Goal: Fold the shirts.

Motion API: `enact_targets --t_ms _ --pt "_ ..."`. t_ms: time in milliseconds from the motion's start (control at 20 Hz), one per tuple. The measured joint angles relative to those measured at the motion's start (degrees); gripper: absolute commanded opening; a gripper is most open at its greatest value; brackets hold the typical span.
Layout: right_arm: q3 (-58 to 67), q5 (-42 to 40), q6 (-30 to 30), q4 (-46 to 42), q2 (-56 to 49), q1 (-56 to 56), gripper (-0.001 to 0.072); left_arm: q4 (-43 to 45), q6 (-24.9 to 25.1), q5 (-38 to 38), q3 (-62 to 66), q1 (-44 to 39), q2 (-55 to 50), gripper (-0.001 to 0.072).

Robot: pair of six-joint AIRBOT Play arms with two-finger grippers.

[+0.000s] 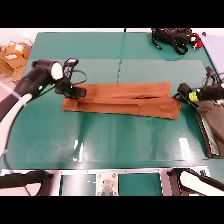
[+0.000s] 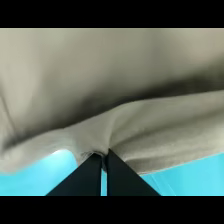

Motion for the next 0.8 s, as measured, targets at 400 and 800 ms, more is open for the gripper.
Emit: enact_targets --t_ms 400,800 --pt "21.00 -3.08 -0.55 2.91 -25.62 2.36 0.0317 2.01 1.73 1.62 16.65 0.02 -17.49 0.0718" --pt "31.08 6.56 -8.57 3.04 -30.49 -5.18 0.0551 5.51 0.74 -11.32 28.09 10.69 -19.96 0.0718"
